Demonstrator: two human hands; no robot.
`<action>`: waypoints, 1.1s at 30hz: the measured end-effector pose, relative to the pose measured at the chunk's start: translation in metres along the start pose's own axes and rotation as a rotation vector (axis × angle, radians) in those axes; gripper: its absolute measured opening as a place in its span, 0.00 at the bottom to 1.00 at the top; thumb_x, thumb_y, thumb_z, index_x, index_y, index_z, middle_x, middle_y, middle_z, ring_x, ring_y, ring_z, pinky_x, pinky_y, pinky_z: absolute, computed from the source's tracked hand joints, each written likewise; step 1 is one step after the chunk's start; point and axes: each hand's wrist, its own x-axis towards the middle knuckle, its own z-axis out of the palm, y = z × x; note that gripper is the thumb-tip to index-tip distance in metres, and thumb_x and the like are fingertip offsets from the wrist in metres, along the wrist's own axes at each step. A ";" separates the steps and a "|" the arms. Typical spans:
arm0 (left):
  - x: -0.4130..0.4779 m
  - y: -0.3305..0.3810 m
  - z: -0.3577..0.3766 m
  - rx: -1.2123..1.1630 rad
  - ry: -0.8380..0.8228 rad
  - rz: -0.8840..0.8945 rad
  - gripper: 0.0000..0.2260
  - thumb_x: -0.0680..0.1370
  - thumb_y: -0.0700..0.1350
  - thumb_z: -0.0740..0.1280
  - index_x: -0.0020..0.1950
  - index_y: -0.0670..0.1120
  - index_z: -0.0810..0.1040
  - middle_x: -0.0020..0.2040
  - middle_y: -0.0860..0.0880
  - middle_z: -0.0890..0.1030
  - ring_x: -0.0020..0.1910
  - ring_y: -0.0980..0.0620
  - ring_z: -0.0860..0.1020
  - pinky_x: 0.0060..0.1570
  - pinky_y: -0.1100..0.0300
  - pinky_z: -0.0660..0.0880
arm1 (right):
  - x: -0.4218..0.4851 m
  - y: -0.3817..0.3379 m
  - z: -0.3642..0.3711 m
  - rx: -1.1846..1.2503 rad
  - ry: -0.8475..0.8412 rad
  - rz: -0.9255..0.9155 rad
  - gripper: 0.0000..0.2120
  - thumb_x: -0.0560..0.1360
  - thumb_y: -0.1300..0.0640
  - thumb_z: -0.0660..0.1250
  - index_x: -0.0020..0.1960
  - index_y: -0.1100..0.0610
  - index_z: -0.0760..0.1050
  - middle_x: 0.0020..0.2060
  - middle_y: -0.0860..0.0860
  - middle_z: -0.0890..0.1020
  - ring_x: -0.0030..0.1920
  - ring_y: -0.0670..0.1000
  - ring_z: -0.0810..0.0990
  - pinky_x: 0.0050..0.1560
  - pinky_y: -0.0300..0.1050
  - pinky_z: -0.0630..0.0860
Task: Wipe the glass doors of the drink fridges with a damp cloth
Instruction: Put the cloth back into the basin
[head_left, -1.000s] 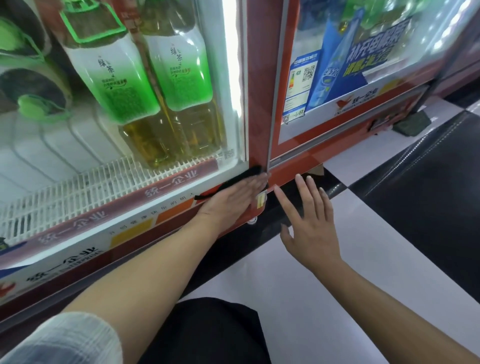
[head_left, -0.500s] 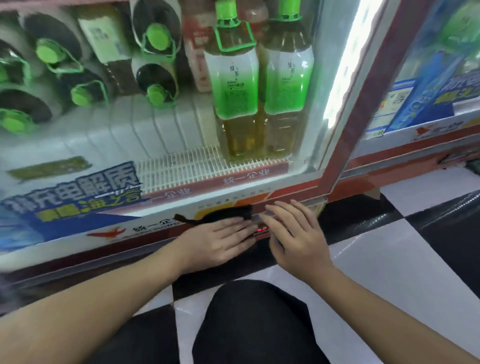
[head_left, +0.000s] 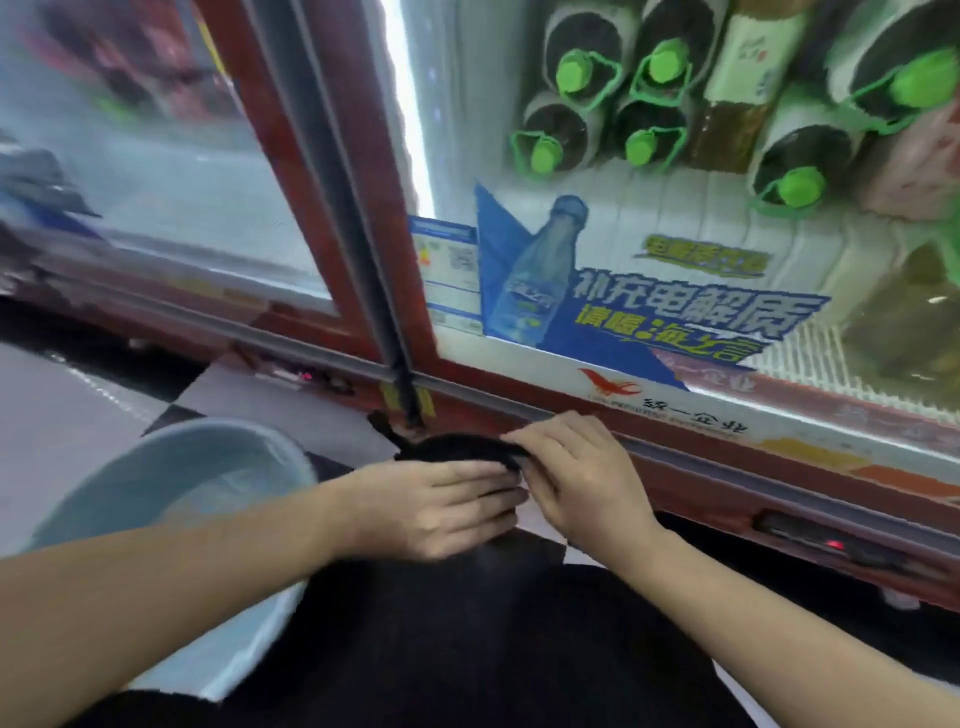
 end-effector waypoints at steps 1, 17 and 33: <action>-0.024 0.007 -0.005 0.027 -0.040 -0.037 0.15 0.82 0.40 0.62 0.67 0.40 0.78 0.68 0.40 0.77 0.69 0.44 0.74 0.74 0.49 0.64 | 0.009 -0.014 0.011 0.047 -0.020 -0.017 0.09 0.78 0.60 0.64 0.53 0.59 0.81 0.46 0.51 0.83 0.46 0.53 0.78 0.47 0.47 0.72; -0.212 0.199 -0.060 -0.041 -0.266 -1.030 0.16 0.77 0.34 0.58 0.55 0.44 0.83 0.58 0.41 0.82 0.55 0.40 0.81 0.69 0.41 0.69 | 0.030 -0.189 0.139 0.458 -0.664 -0.198 0.10 0.72 0.63 0.68 0.53 0.55 0.76 0.45 0.49 0.83 0.45 0.53 0.81 0.46 0.48 0.79; -0.234 0.209 -0.003 -0.638 -0.216 -1.872 0.13 0.78 0.39 0.66 0.61 0.47 0.82 0.60 0.46 0.80 0.56 0.40 0.79 0.56 0.49 0.75 | 0.030 -0.209 0.224 0.193 -0.991 -0.179 0.17 0.77 0.52 0.66 0.66 0.49 0.78 0.58 0.49 0.77 0.61 0.54 0.74 0.56 0.46 0.71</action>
